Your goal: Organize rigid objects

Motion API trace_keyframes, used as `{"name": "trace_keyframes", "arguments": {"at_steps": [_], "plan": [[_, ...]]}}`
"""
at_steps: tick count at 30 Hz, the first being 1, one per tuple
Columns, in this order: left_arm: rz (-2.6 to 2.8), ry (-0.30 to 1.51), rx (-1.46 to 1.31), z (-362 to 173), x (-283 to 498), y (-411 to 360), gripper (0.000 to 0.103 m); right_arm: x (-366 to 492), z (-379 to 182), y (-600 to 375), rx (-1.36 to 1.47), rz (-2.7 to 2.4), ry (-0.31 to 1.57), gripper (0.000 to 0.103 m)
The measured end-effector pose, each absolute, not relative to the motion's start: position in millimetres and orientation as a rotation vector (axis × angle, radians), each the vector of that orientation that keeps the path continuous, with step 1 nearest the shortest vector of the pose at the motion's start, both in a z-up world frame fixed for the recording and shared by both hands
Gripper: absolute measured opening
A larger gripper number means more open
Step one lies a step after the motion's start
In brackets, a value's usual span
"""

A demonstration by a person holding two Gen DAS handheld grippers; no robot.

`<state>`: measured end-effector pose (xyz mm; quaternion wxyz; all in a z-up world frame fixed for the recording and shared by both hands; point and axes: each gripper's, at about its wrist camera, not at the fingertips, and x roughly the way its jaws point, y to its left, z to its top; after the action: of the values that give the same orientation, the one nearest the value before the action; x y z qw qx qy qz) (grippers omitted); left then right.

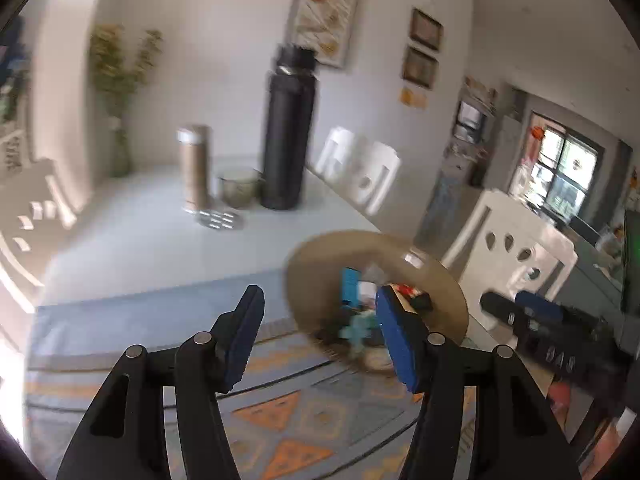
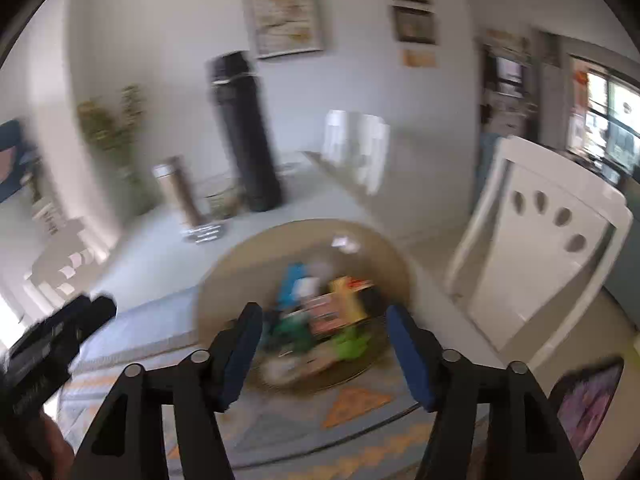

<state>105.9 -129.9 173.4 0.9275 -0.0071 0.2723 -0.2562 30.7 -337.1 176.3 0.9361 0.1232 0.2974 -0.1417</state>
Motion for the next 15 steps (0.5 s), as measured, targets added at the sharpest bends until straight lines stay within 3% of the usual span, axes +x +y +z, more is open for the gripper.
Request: {"name": "trace_keyframes", "arguments": {"at_steps": [1, 4, 6, 8, 11, 15], "plan": [[-0.5, 0.542, -0.015, 180.4, 98.2, -117.1, 0.057, 26.6, 179.7, -318.7, 0.23, -0.239, 0.611, 0.065], [-0.385, 0.491, -0.043, 199.1, 64.9, -65.2, 0.073, 15.3, 184.0, -271.2, 0.162, -0.142, 0.606, 0.066], [-0.332, 0.468, -0.072, 204.3, 46.4, -35.8, 0.074, 9.0, 181.8, -236.7, 0.112, -0.074, 0.606, 0.08], [-0.27, 0.48, -0.089, 200.2, 29.4, -7.2, 0.074, 5.7, 173.6, -204.7, 0.079, -0.017, 0.604, 0.088], [-0.185, 0.524, -0.081, 175.0, 15.4, 21.2, 0.084, 3.2, 148.2, -168.4, 0.039, 0.044, 0.617, 0.088], [-0.074, 0.59, -0.048, 123.3, 14.6, 39.8, 0.085, 15.7, 99.2, -139.6, -0.028, 0.049, 0.653, 0.088]]}}
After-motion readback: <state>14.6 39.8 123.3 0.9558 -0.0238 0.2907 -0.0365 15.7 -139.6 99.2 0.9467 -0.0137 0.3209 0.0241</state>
